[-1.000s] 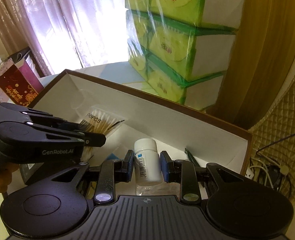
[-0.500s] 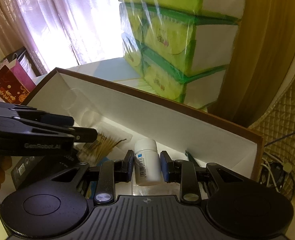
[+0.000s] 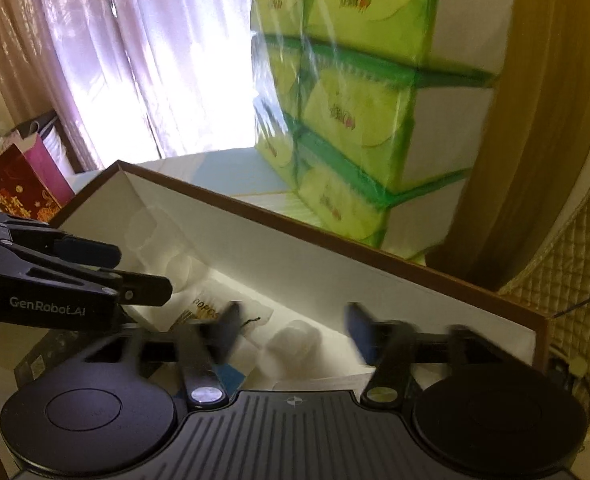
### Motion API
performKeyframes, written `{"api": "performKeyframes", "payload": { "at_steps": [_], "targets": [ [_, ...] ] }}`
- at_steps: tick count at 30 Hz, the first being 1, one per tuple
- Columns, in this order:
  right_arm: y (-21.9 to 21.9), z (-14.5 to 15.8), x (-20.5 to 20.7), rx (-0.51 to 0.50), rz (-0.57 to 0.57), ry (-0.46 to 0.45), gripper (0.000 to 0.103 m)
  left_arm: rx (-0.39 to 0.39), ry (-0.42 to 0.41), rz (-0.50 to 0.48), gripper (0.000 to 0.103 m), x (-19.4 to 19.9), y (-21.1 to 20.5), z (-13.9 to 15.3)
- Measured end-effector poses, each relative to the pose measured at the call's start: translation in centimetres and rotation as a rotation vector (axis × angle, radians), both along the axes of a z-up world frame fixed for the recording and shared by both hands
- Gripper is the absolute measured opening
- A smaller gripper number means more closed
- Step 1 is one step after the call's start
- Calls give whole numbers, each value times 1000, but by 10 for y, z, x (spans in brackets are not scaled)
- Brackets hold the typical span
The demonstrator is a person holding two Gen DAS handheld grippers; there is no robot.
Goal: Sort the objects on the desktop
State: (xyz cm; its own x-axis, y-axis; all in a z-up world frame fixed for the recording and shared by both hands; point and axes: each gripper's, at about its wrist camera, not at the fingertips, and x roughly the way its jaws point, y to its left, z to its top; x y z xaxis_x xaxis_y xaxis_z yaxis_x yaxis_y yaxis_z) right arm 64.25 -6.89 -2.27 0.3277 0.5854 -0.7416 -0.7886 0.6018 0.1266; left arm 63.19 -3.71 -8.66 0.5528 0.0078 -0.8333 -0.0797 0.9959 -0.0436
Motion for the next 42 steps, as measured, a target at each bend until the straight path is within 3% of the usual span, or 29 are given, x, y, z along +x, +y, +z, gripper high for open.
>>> {"api": "performKeyframes", "payload": {
  "at_steps": [7, 9, 13, 32, 42],
  "targets": [
    [-22, 13, -16, -22, 23, 46, 83, -12, -19, -1, 69, -15, 2, 8],
    [-27, 20, -26, -21, 17, 23, 96, -14, -25, 1, 72, -21, 3, 11],
    [-38, 33, -41, 21, 26, 4, 101, 0, -43, 7, 76, -33, 6, 19],
    [-94, 69, -138, 40, -102, -64, 101, 149, -213, -21, 96, -145, -26, 78],
    [-116, 91, -175, 82, -148, -40, 101, 157, -264, 35, 100, -207, -36, 106]
  ]
}}
